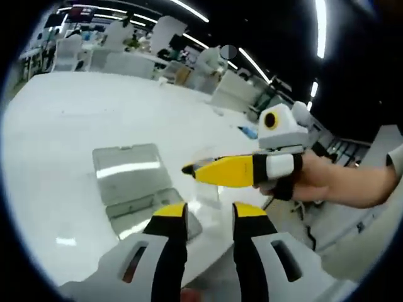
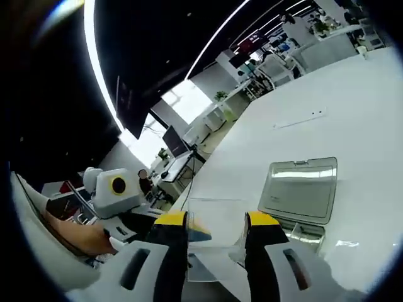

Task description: Insert the divider into the dual guide fixture by aligning both edges with the guide slots and pushing it downward to the bottom, including one-sided entry, uneven engagement, binding, and posture correction.

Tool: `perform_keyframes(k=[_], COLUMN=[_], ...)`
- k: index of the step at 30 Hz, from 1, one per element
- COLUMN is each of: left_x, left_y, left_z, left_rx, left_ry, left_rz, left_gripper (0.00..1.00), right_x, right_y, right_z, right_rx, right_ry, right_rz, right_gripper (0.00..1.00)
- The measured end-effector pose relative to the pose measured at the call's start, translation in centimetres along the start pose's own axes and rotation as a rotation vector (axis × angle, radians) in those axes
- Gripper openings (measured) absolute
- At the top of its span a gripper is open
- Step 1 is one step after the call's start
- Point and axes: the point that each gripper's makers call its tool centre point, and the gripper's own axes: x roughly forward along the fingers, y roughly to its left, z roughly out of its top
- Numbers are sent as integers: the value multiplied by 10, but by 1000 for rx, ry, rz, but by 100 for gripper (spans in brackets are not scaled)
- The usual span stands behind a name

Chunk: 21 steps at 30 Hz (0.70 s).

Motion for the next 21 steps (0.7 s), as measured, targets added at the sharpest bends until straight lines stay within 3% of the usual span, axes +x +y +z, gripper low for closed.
perform_keyframes(k=[8,14,21], left_x=[7,9,17], left_y=[12,19,19], left_z=[-11,-12,-16], left_rx=[26,39,42], left_ry=[61,76,107], left_rz=[123,175,191], left_gripper=[18,14,12], right_x=[6,7,7], right_y=[-3,-9,-15], right_z=[-5,-9,-13], right_rx=[16,22,46], right_ry=[4,16,22], right_rz=[-49,-88,-126], right_gripper=[31,31,31])
